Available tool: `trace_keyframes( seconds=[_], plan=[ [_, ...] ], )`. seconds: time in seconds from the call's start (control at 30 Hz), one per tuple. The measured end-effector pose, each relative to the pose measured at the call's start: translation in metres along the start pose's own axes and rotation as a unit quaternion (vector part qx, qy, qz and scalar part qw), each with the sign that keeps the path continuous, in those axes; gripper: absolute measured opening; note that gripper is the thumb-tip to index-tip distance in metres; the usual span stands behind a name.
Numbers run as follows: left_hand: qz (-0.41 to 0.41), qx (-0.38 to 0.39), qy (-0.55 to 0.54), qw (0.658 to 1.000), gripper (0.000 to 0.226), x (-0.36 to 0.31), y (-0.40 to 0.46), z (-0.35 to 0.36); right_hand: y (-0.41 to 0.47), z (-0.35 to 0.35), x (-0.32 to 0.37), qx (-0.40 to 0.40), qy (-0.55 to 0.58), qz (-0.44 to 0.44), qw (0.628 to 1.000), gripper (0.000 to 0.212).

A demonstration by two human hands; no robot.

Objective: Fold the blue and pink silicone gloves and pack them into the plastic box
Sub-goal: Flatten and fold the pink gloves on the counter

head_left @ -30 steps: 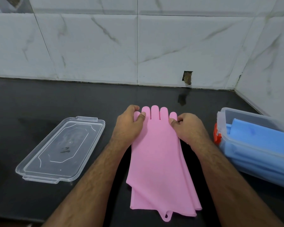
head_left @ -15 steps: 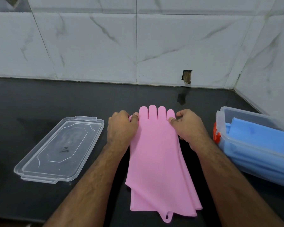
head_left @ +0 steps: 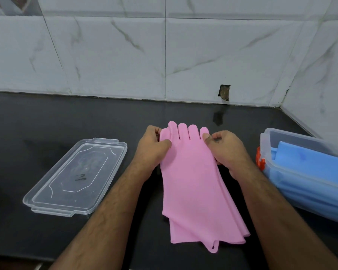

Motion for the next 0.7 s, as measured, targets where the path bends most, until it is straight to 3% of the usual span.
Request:
trace_keyframes(
  seconds=[0.1,0.2,0.27,0.4,0.5,0.63,0.7],
  plan=[
    [0.004,-0.037,-0.043,0.998,0.026,0.001,0.002,-0.005,-0.008,0.002,-0.002,0.103,-0.065,0.017,0.992,0.057],
    [0.006,-0.063,-0.099,0.993,0.028,0.005,0.007,-0.010,-0.015,0.011,-0.001,0.167,-0.026,0.036,0.985,0.046],
    [0.002,-0.062,-0.146,0.987,0.032,0.007,0.014,-0.012,-0.012,0.018,0.002,0.147,0.008,0.016,0.989,0.033],
    [-0.047,-0.011,-0.218,0.975,0.038,0.011,0.026,-0.008,-0.001,0.013,0.006,-0.001,0.015,-0.027,1.000,0.022],
    [-0.025,-0.046,-0.144,0.988,0.031,0.011,0.019,-0.011,0.001,0.001,0.002,-0.050,0.000,-0.012,0.999,0.034],
    [0.074,-0.116,0.051,0.989,0.028,0.005,0.004,-0.016,-0.006,0.002,-0.002,0.044,-0.103,0.009,0.994,0.045],
    [0.080,-0.139,0.103,0.982,0.027,0.004,0.003,-0.019,-0.010,0.007,0.000,0.094,-0.129,0.007,0.987,0.042]
  ],
)
Point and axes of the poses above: each hand's wrist, its own y-axis towards the middle knuckle, its own z-axis out of the palm, x = y × z, the point moved 7 cm from there along y, towards the middle knuckle, and after that the axes turned 13 degrees about -z, right-handed, at the moved point
